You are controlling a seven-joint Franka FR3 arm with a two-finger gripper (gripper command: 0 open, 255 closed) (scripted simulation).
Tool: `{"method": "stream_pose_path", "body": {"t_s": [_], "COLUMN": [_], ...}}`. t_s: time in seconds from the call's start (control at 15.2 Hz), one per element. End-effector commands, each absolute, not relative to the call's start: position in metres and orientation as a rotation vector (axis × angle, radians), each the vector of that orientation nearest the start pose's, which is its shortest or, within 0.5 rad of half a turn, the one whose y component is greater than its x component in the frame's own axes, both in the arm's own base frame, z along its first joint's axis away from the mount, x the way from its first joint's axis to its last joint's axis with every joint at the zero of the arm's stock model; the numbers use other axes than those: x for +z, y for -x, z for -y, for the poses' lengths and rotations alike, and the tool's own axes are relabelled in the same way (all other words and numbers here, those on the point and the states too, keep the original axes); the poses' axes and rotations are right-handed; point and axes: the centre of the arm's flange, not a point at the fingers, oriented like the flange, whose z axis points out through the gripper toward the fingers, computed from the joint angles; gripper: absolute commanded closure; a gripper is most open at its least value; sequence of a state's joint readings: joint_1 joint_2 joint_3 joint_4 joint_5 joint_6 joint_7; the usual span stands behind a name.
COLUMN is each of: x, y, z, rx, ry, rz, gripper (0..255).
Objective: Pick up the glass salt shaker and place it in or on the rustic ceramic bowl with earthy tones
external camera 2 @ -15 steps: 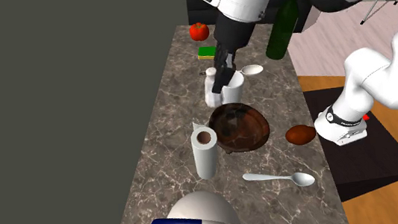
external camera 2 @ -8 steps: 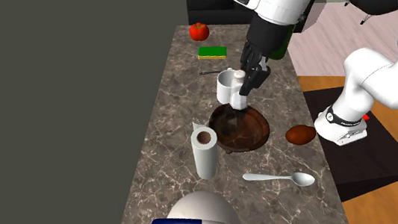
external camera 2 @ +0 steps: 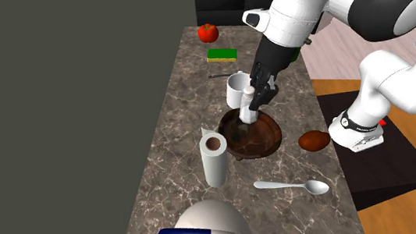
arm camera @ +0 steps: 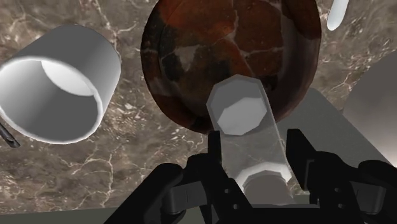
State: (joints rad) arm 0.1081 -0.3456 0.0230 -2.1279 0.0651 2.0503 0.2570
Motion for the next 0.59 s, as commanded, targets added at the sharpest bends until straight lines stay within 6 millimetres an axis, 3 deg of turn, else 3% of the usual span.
{"method": "stream_pose_path", "body": {"t_s": [0.0, 0.26, 0.53], "x": [0.568, 0.547, 0.547], "y": [-0.472, -0.472, -0.472], "z": [-0.069, -0.069, -0.069], "rx": [-0.384, -0.384, -0.384], "ry": [3.005, 3.005, 3.005], "rz": [-0.223, -0.223, -0.223], "gripper": [255, 255, 255]}}
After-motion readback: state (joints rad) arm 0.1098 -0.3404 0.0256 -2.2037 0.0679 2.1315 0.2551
